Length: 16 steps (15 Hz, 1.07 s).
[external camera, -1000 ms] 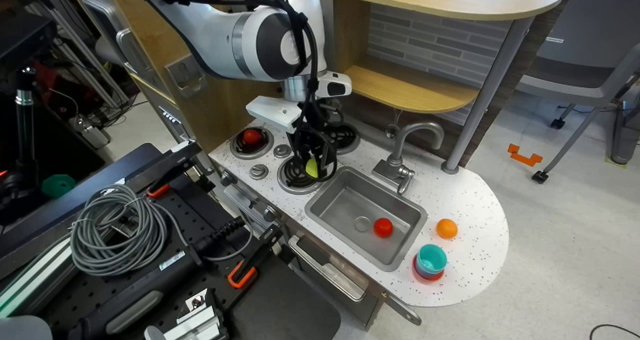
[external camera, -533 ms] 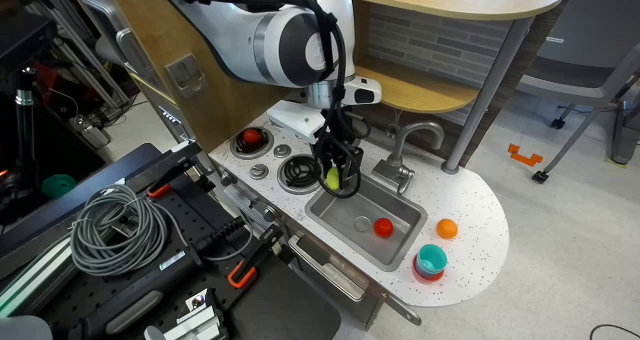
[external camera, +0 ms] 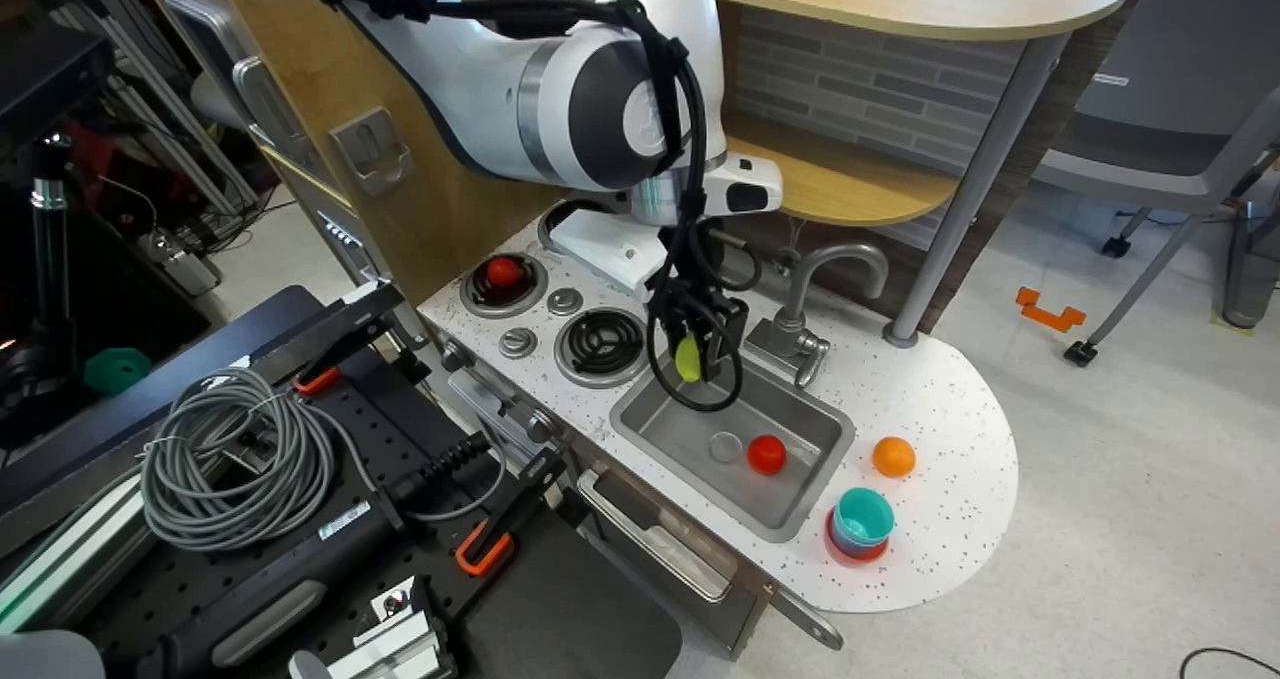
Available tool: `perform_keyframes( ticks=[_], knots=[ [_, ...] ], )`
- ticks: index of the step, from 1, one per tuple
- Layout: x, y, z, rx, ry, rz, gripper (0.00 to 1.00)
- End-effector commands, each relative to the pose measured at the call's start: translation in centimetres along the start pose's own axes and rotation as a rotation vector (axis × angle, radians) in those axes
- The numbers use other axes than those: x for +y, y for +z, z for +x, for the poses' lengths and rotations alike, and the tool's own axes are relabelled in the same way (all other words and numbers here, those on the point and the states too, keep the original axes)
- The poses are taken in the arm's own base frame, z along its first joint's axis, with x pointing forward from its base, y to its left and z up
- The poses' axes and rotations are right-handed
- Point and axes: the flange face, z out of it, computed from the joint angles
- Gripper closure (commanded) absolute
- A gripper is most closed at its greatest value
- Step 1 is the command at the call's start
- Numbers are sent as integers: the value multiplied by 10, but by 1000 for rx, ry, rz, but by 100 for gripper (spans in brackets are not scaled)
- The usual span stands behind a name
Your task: Remove the lemon from the stove and place it inside the sink
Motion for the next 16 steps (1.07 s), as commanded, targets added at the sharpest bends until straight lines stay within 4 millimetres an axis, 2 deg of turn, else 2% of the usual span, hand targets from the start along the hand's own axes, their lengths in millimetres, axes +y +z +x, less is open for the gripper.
perform_keyframes(
  ticks=[1,5,9,16],
  knots=[
    [10,2,-3,55,25,9,74],
    [10,13,-8,71,26,38,74],
    [3,27,-2,90,23,49,74],
    [-15,75,6,88,-11,23,74]
  ],
)
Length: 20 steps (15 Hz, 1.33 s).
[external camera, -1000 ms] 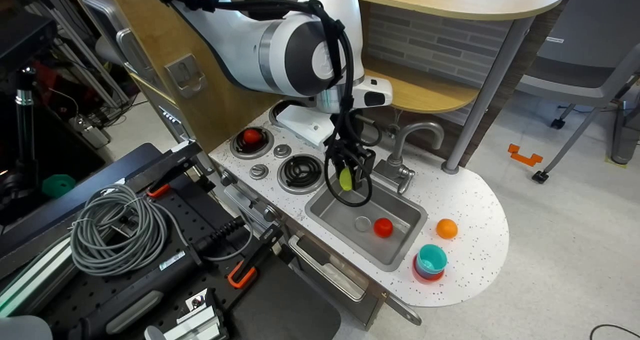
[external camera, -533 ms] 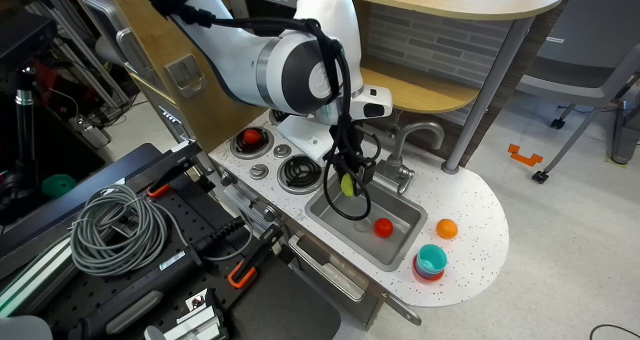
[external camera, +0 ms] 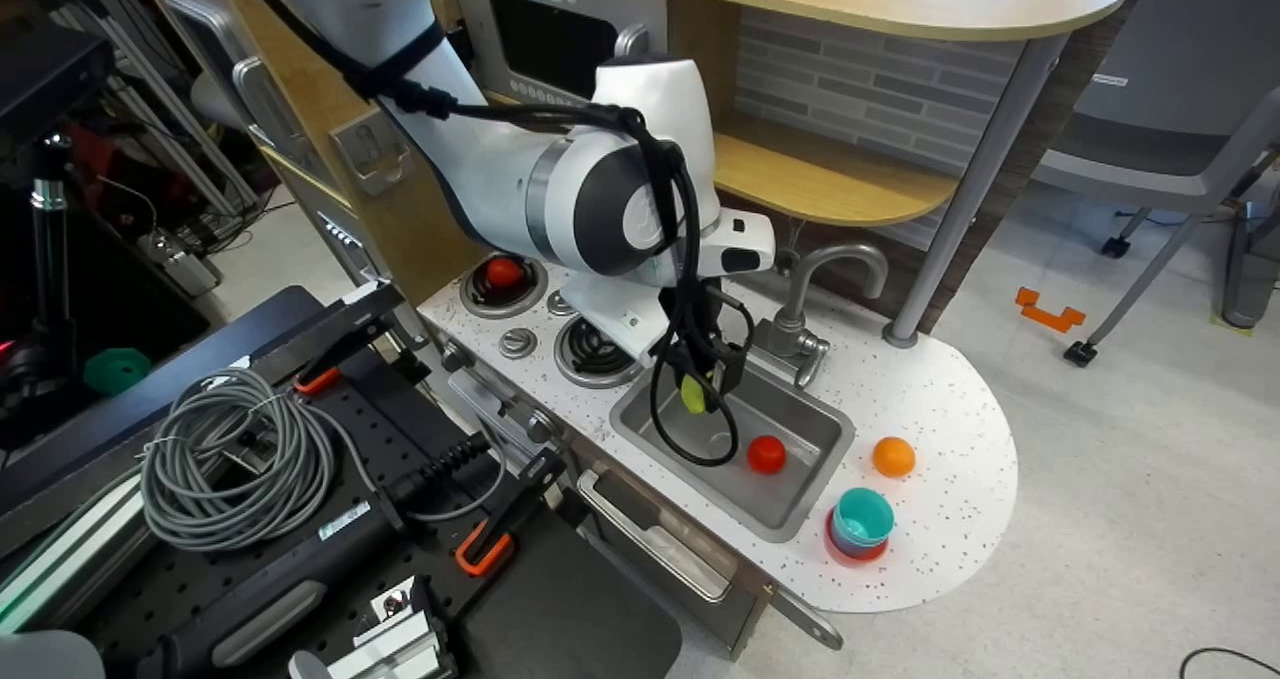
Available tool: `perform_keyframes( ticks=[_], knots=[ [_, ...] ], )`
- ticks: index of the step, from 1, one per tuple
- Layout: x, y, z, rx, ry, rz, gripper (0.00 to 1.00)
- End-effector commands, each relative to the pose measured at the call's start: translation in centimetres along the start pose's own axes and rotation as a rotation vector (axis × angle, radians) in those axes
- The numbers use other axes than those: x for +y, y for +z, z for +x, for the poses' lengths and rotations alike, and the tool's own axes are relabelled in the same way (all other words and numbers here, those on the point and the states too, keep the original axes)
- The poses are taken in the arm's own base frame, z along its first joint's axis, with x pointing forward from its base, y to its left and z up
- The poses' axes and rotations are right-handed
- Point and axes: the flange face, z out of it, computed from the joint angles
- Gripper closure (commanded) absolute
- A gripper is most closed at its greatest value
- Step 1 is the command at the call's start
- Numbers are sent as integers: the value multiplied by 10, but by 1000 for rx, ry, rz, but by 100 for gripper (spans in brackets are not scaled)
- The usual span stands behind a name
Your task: Remove the lemon from the stove and place it inside the sink
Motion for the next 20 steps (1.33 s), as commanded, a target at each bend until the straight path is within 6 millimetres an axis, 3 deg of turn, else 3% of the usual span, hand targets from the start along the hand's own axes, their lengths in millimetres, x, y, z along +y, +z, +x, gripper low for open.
perform_keyframes(
  ticks=[1,11,14,19,20],
  knots=[
    [-11,27,10,21,-18,0,74],
    [-42,105,24,-12,-86,-42,74],
    [-54,116,32,-22,-97,-17,74],
    [-53,119,43,-42,-112,5,74],
    [-52,119,42,-53,-115,11,24]
  ],
)
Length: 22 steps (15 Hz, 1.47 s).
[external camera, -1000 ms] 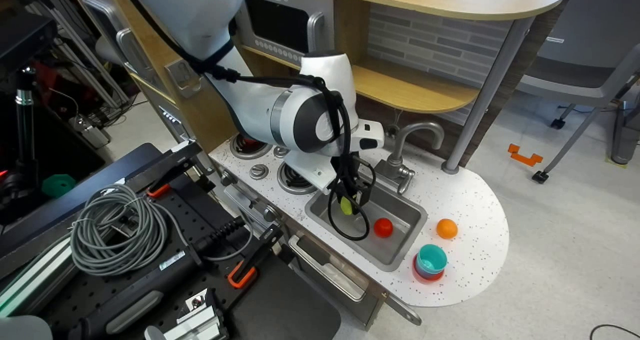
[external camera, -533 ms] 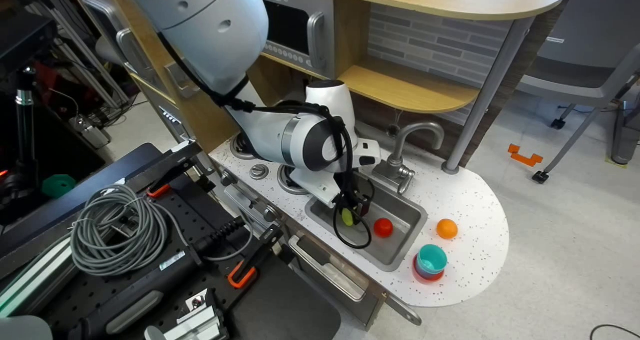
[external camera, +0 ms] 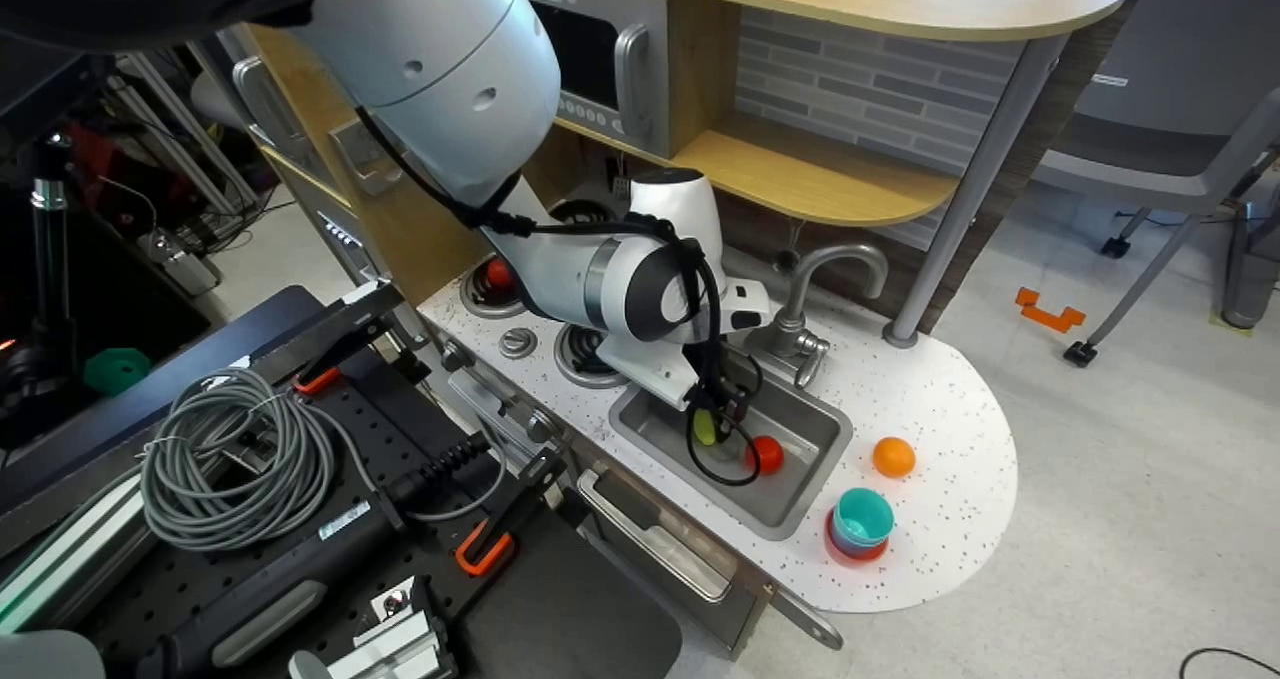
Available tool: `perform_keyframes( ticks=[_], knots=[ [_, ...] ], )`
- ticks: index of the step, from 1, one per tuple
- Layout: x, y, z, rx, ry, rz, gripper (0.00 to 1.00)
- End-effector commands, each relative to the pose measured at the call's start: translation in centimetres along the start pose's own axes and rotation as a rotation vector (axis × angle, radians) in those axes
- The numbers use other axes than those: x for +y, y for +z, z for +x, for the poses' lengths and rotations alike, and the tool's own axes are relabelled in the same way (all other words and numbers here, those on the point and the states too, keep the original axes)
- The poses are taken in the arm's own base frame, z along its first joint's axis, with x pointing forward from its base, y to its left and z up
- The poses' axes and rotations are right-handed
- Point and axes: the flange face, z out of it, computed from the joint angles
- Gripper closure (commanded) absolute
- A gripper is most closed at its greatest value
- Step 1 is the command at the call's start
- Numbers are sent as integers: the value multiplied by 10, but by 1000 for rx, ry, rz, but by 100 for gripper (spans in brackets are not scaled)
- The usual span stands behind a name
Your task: Remove the lemon from the stove and place it inside the sink
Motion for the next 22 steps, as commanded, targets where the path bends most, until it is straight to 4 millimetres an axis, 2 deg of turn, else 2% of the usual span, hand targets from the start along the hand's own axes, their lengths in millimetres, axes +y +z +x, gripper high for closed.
perform_keyframes(
  ticks=[1,4,5,7,11,14,18,22],
  knots=[
    [-7,6,8,-30,-8,49,23],
    [-3,8,5,-47,-16,64,2],
    [-2,8,5,-50,-15,69,0],
    [1,1,1,-42,-24,83,0],
    [11,-23,-23,-14,-74,146,0],
    [21,-43,-48,13,-119,195,0],
    [24,-74,-88,-11,-163,263,0],
    [45,-115,-123,35,-183,272,0]
  ],
)
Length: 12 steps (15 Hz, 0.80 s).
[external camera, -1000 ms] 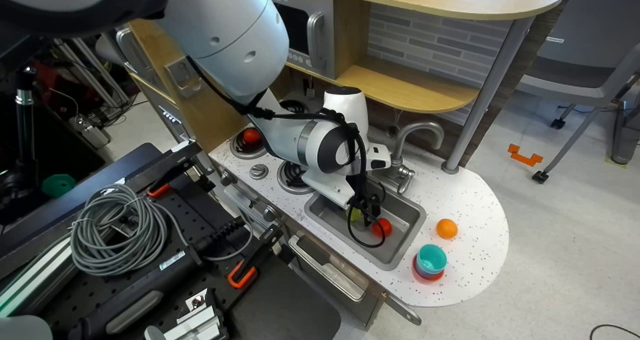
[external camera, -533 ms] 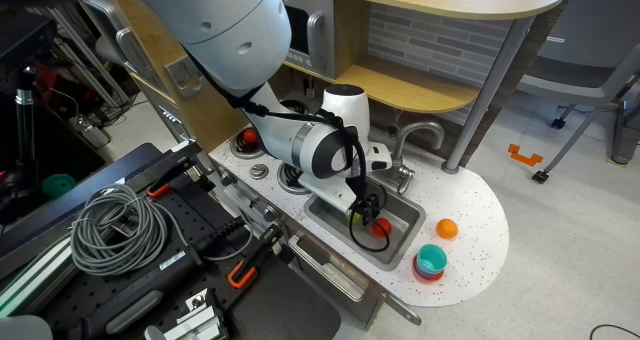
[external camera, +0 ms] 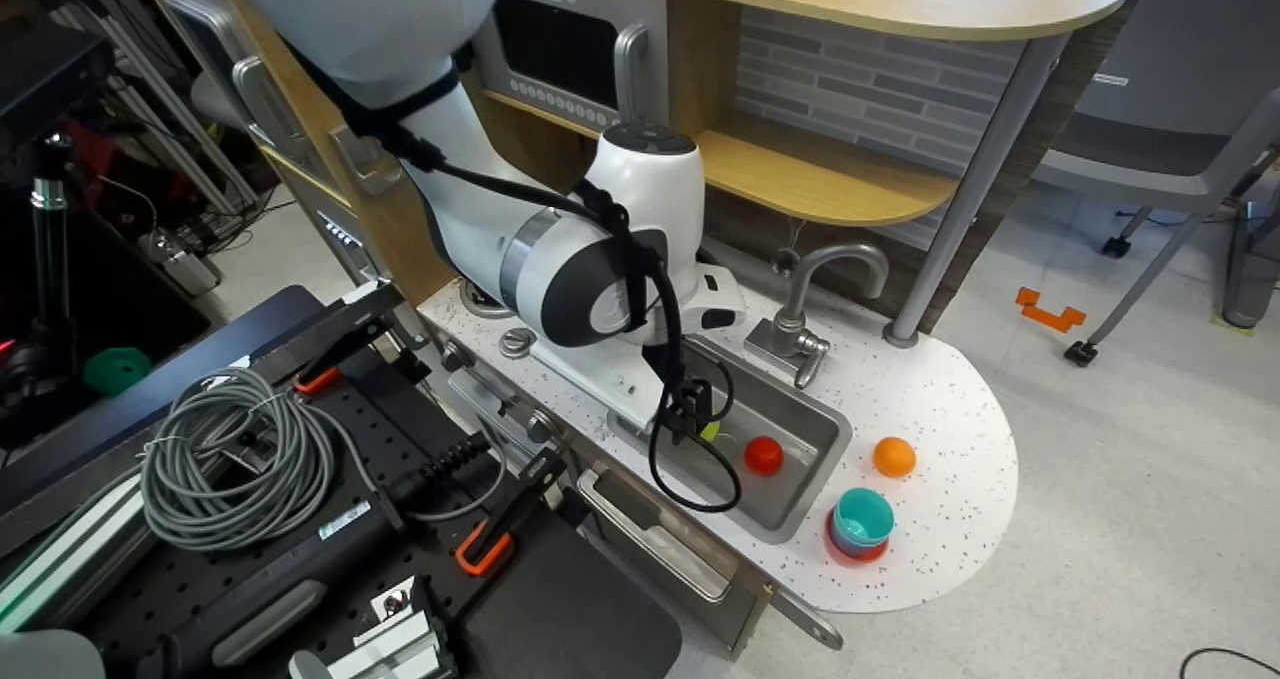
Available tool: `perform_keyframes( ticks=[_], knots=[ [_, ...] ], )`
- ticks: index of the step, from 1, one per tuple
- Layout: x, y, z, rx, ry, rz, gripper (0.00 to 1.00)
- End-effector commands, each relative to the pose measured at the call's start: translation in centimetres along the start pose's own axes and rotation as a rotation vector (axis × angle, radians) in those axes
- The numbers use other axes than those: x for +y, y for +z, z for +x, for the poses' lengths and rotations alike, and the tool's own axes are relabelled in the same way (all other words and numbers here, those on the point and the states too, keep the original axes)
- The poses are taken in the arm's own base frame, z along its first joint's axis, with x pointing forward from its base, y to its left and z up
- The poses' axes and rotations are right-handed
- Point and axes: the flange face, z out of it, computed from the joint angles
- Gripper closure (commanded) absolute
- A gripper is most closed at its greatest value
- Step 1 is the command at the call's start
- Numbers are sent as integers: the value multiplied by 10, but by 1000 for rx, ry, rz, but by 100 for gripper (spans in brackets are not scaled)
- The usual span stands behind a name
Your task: Remove the lemon from the stove and place it inside the sink
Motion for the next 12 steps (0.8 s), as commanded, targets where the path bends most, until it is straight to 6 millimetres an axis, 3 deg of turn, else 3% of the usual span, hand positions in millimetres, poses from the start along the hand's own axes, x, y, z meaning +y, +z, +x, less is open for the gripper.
perform_keyframes(
  ticks=[1,5,9,10,12],
  knots=[
    [-4,-54,-49,56,-29,29,0],
    [-3,-93,-90,102,-20,17,0],
    [8,-127,-114,68,77,40,0],
    [3,-105,-93,84,38,20,0],
    [7,-118,-103,74,67,27,0]
  ],
)
